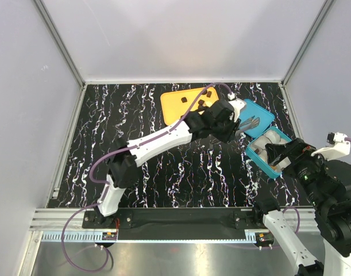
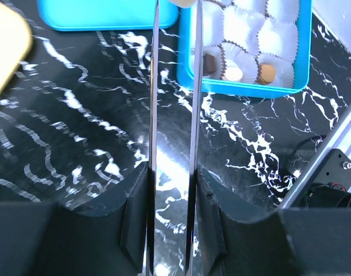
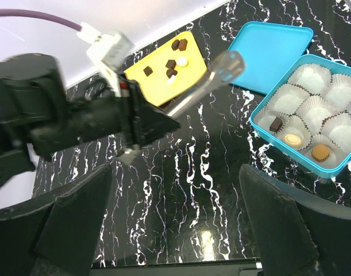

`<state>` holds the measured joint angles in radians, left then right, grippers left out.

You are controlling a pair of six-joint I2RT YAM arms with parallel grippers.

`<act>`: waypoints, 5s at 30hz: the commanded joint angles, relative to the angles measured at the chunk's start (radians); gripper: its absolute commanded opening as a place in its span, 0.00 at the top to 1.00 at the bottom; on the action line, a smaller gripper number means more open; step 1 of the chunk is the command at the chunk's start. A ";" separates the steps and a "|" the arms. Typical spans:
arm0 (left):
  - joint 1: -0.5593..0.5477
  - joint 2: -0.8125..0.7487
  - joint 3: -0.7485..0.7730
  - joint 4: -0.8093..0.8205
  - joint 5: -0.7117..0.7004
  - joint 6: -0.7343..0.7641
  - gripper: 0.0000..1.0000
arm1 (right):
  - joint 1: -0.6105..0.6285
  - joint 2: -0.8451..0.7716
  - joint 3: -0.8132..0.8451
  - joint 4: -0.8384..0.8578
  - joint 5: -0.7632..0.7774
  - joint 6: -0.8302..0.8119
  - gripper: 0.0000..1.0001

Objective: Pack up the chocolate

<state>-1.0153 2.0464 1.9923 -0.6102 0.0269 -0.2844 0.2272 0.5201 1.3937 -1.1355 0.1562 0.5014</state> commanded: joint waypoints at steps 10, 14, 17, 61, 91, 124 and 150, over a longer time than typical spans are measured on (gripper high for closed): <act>-0.045 0.143 0.059 0.204 0.064 0.074 0.64 | 0.004 -0.006 0.051 -0.007 0.025 -0.011 0.00; -0.051 0.155 0.054 0.231 0.074 0.082 0.64 | 0.004 -0.019 0.048 -0.004 0.029 -0.001 0.00; -0.054 0.164 0.059 0.240 0.079 0.086 0.64 | 0.004 -0.020 0.042 -0.010 0.034 0.000 0.00; -0.072 0.075 0.068 0.236 -0.024 0.103 0.55 | 0.004 -0.014 0.036 0.008 0.036 -0.015 0.00; 0.336 -0.048 -0.294 0.188 -0.067 0.243 0.57 | 0.004 -0.011 0.014 0.016 0.026 -0.012 0.00; 0.350 0.106 -0.178 0.124 -0.053 0.254 0.61 | 0.004 -0.006 -0.018 0.042 0.052 -0.044 0.00; 0.288 0.034 -0.089 0.015 -0.139 0.220 0.67 | 0.004 -0.014 -0.009 0.034 0.043 -0.031 0.00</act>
<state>-0.7185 2.1616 1.8462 -0.6117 -0.0902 -0.0540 0.2272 0.5030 1.3666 -1.1267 0.1917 0.4706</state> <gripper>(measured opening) 0.336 0.994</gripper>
